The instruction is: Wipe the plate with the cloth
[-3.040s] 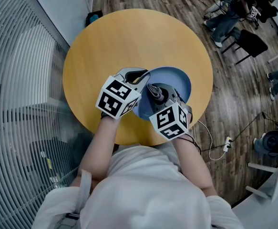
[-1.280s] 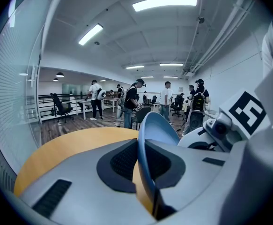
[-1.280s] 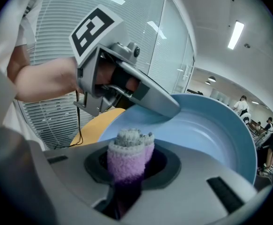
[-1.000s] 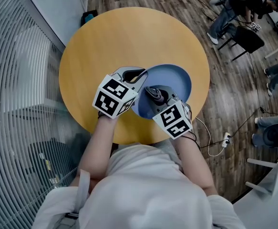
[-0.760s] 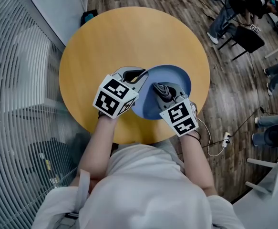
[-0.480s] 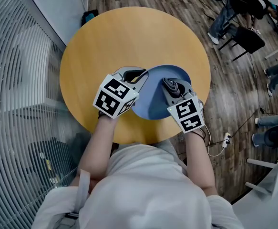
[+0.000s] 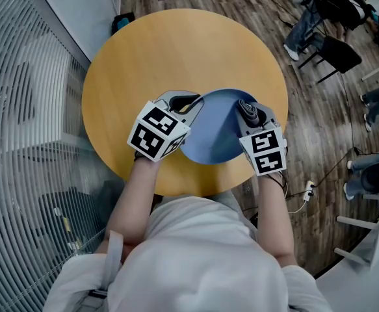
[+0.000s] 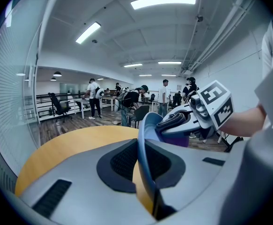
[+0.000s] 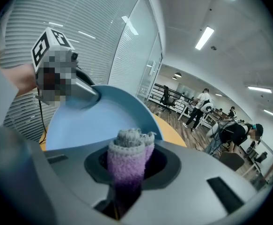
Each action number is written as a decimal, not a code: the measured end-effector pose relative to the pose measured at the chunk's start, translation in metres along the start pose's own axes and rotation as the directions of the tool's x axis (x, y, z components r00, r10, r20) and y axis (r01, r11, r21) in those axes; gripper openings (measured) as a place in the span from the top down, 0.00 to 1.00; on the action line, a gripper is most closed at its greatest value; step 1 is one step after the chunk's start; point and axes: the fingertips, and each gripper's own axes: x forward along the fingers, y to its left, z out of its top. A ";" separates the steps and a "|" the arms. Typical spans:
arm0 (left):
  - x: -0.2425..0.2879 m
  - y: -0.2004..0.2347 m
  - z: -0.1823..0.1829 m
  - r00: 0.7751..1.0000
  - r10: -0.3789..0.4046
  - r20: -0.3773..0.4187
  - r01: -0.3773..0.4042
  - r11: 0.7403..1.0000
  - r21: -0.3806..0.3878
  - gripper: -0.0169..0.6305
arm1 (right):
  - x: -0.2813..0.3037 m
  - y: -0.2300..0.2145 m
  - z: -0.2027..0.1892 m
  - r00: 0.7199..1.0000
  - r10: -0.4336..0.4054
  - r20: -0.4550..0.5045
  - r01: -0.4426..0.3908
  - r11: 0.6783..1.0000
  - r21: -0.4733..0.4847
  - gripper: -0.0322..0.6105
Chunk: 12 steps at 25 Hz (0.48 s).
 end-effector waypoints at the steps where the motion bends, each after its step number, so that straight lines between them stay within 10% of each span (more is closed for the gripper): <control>1: 0.000 0.001 -0.001 1.000 -0.001 -0.001 0.001 1.000 -0.002 0.93 | 0.000 -0.001 0.000 1.000 -0.004 -0.002 0.004 1.000 0.010 0.81; 12: 0.001 0.000 -0.009 0.999 -0.020 -0.025 0.019 0.999 -0.028 0.93 | 0.000 0.003 -0.012 1.000 0.013 -0.021 -0.012 1.000 0.021 0.81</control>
